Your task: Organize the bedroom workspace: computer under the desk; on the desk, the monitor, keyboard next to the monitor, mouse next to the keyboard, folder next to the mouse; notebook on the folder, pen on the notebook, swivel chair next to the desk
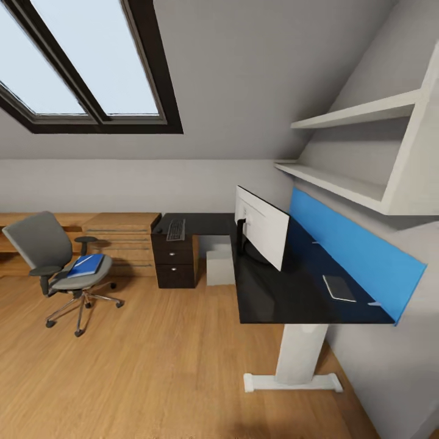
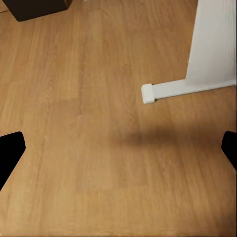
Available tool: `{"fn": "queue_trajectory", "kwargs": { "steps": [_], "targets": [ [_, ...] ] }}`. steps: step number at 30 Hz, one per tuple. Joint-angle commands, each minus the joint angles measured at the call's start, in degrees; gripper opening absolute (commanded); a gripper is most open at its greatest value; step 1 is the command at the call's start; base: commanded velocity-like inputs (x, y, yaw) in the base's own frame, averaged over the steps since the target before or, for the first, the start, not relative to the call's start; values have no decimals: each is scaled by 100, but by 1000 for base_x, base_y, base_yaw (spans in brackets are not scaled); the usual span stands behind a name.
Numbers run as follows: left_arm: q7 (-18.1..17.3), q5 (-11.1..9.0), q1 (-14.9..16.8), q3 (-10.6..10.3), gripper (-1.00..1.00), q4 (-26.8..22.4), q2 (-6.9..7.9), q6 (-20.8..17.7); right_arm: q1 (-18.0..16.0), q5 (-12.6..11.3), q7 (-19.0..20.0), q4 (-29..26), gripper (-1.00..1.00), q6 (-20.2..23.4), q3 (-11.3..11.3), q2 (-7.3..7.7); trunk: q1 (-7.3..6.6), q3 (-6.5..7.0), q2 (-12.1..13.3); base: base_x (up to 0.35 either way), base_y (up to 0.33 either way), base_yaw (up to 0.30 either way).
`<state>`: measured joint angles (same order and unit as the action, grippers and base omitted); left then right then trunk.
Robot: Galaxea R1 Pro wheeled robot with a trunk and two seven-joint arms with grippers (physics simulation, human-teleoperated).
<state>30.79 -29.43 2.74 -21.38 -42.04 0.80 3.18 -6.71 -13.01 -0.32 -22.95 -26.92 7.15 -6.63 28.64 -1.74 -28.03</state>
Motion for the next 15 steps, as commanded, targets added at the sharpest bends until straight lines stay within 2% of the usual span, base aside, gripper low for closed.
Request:
{"fn": "queue_trajectory", "kwargs": {
  "steps": [1,7,13,15],
  "targets": [
    [43,-57,7,-41,100,-5,8,30,-6,-61,-3,4,100,-24,41,4,-22,6,30,-232,-281,0],
    [41,-67,7,-39,100,3,13,25,-6,-61,-3,9,100,-23,41,4,-154,114,271,-204,-244,0],
    [41,-71,8,-25,100,3,17,24,-6,-61,-3,10,100,-24,49,4,-286,222,511,-40,-46,0],
    [41,-72,7,-25,100,3,17,24,-6,-61,-3,10,100,-24,54,4,-286,222,511,-8,-9,0]
  ]
}}
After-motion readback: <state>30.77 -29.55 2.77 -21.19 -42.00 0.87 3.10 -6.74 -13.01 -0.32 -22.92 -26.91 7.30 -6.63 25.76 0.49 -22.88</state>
